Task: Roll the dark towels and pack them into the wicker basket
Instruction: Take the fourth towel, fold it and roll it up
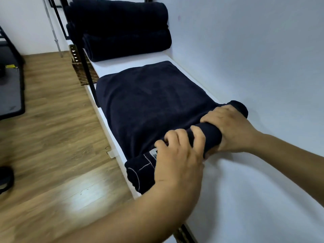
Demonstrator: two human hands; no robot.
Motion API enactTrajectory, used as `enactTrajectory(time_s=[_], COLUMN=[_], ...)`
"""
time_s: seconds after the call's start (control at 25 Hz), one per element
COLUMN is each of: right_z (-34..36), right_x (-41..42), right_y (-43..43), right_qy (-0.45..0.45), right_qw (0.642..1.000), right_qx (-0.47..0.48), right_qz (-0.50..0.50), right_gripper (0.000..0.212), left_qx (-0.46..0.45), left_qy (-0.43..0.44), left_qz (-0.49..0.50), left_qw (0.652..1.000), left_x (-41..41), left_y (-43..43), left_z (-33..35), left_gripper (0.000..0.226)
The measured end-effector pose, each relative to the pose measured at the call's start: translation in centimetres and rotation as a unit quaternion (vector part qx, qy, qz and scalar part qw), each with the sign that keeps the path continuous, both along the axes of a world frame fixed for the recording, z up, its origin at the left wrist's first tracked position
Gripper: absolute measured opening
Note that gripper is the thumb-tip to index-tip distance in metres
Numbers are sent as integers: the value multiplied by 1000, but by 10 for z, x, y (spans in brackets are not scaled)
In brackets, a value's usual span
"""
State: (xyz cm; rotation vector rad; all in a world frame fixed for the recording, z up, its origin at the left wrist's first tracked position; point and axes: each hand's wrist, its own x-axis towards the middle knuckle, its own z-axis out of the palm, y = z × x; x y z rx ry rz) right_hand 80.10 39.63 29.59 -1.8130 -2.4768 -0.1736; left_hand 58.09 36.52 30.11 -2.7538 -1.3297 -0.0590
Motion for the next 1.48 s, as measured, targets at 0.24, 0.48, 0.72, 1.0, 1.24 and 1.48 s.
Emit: enactTrajectory(time_s=[0.24,0.48,0.72,1.0,1.24,1.48], right_z=[29,47,15,68,63,88], right_x=[-19,-18,-3,-14,-12,-20], right_y=[25,40,8,55,76,57], right_qy=[22,72,118,103,129,94], right_qw=[972,948,991,897,837,901], right_qx=[-210,-294,-52,-415,-515,-405], right_qz=[-100,-102,19,-114,-131,-127], right_gripper=[67,69,65,46,44,52], left_qx=[-22,-76,-167,20,-1,-120], left_qy=[47,-22,-76,26,-16,-60], left_qz=[59,39,19,29,10,-13], left_qw=[997,996,983,999,1000,991], left_x=[4,-3,-12,-4,-13,-14], left_y=[11,43,65,25,46,90], left_z=[-12,1,15,1,1,13], left_gripper=[106,87,58,81,76,52])
